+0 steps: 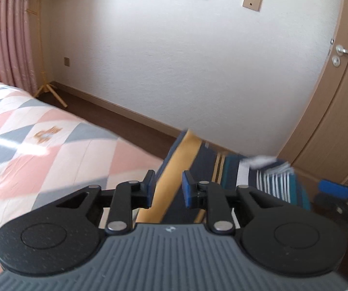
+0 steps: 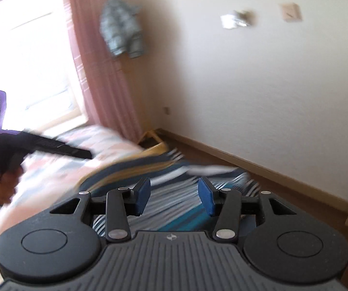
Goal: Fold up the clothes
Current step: 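Lower the sweater onto the blue and green stack and open both grippers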
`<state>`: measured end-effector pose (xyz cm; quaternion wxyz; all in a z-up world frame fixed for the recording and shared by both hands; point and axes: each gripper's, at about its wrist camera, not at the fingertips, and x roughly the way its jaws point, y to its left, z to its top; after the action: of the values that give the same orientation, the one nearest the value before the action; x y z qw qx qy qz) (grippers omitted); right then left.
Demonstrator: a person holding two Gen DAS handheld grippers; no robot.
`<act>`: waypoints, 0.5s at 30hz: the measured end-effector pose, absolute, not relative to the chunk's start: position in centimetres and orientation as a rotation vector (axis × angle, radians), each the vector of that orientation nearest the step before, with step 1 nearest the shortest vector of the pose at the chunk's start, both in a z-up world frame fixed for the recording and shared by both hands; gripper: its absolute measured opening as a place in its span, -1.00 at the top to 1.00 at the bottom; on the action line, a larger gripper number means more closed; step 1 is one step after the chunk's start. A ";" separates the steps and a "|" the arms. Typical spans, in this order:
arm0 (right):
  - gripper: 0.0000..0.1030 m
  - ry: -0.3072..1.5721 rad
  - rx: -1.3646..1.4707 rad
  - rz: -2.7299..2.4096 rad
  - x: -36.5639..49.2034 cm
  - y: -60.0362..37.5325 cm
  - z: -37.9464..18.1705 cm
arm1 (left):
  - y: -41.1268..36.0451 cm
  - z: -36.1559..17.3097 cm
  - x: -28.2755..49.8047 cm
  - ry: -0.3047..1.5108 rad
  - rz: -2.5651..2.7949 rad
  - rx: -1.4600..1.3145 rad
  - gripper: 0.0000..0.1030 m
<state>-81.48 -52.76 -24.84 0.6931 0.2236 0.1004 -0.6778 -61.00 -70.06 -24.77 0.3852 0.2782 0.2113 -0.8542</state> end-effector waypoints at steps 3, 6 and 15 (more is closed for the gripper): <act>0.34 0.373 0.484 -1.497 -78.5 -52.8 -26.7 | -68.6 -25.6 -61.0 0.548 -2.163 0.759 0.91; 0.36 0.431 0.521 -1.511 -78.6 -53.2 -29.6 | -68.4 -26.6 -61.7 0.492 -2.158 0.752 0.92; 0.19 0.496 0.548 -1.546 -78.4 -51.3 -30.9 | -66.0 -25.8 -62.7 0.414 -2.075 0.824 0.87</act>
<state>-78.36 -51.31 -30.89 0.6547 0.2419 0.2188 -0.6819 -62.67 -66.00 -25.79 0.4220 0.3289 0.1653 -0.8285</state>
